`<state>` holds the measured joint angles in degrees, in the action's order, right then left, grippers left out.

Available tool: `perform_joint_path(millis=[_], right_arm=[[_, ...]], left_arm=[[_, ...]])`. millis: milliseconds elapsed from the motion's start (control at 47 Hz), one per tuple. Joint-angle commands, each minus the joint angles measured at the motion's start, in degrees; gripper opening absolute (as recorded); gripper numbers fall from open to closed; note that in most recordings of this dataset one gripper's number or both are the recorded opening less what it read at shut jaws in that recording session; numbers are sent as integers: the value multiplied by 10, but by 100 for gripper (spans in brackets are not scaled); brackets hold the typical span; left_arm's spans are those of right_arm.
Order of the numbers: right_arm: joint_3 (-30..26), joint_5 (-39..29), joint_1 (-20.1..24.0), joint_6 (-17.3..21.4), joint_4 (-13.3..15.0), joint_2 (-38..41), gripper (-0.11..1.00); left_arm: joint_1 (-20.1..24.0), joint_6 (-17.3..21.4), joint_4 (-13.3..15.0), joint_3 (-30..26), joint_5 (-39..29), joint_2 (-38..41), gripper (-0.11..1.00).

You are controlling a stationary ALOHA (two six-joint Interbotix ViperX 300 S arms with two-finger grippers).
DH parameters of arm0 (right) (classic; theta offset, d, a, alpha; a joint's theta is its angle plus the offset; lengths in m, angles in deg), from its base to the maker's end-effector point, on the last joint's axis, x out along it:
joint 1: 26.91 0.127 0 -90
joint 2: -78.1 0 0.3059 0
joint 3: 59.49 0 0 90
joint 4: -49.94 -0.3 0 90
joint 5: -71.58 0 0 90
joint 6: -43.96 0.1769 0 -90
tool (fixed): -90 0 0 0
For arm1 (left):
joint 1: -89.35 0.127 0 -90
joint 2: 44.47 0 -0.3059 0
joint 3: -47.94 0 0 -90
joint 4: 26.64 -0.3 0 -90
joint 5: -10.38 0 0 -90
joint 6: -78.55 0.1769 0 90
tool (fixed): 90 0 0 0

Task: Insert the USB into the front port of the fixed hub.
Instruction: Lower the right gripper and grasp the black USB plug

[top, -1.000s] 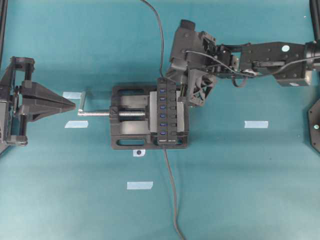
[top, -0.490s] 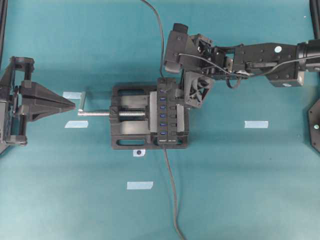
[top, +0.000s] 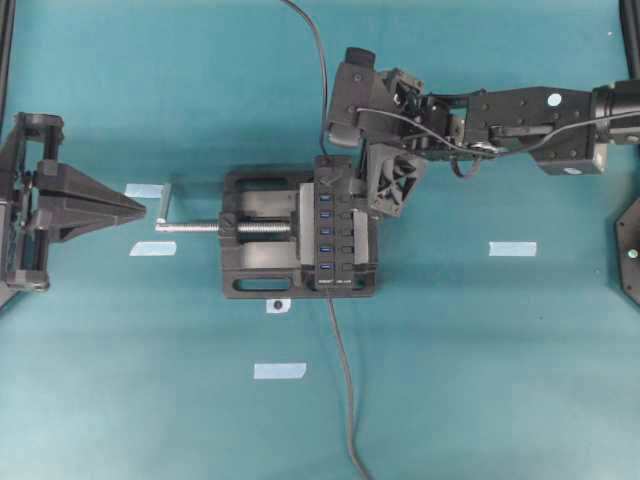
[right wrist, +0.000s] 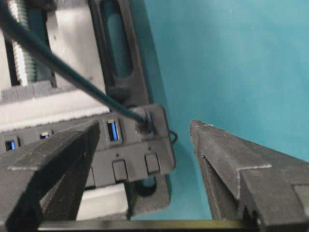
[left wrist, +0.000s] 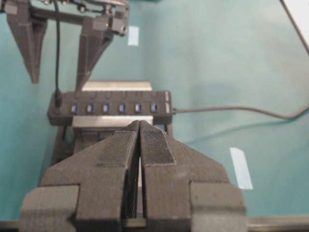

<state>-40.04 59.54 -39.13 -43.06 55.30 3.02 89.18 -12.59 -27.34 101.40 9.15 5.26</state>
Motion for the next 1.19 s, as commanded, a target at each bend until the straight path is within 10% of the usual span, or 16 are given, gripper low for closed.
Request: perform_joint_path(millis=[0, 702, 1171], right_arm=[[-12, 10, 4, 2, -1, -8, 78], [-13, 29, 8, 2, -1, 7, 73], [-12, 46, 10, 3, -2, 8, 9]], left_arm=[[-1, -1, -1, -6, 5, 2, 0], [-1, -1, 0, -5, 5, 1, 0], [-1, -1, -1, -6, 6, 1, 0]])
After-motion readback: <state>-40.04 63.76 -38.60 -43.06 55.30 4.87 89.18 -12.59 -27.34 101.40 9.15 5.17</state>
